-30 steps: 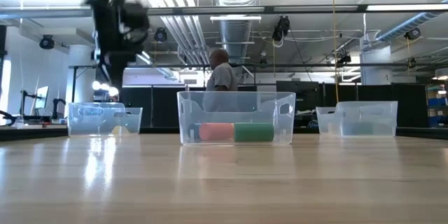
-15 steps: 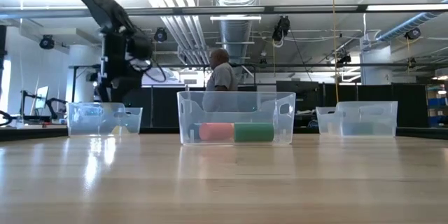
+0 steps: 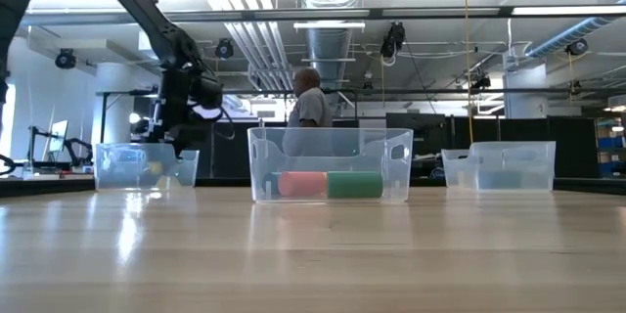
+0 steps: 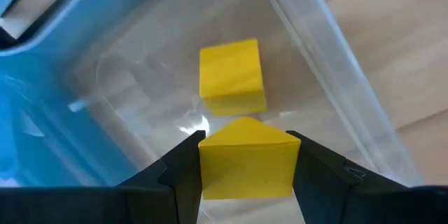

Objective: Sort blocks by size
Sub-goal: Put the yellow triangle block into the left transparent bin, then put the blue triangle block into the left transparent bin

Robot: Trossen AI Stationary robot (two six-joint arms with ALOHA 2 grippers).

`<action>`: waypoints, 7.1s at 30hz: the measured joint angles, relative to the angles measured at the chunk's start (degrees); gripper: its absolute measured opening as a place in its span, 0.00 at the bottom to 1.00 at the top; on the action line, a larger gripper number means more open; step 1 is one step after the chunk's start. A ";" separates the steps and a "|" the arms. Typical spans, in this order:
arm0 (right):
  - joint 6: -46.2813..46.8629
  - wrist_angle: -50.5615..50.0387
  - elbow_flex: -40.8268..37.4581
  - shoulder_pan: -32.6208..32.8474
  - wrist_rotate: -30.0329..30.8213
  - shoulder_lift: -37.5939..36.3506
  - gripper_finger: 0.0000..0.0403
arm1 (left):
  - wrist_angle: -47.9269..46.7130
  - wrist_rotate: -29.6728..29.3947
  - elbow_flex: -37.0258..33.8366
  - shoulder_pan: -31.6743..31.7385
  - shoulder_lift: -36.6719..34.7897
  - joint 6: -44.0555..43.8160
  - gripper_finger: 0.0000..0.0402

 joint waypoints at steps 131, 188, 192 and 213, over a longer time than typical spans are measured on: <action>79.53 -19.53 6.54 16.05 -48.88 27.12 0.72 | 105.32 -10.46 -38.49 -93.13 -12.39 -1.92 0.58; 21.60 -10.12 49.30 -2.80 1.90 34.40 0.32 | 106.91 -34.51 -25.09 -101.87 -8.57 59.48 0.74; 16.64 -7.25 51.52 -2.09 3.86 34.34 0.32 | 107.48 -38.20 -21.71 -103.25 -8.57 65.70 0.74; 10.82 -3.13 52.21 0.03 3.00 34.39 0.33 | 92.87 -41.07 -9.42 -106.92 -8.65 72.88 0.67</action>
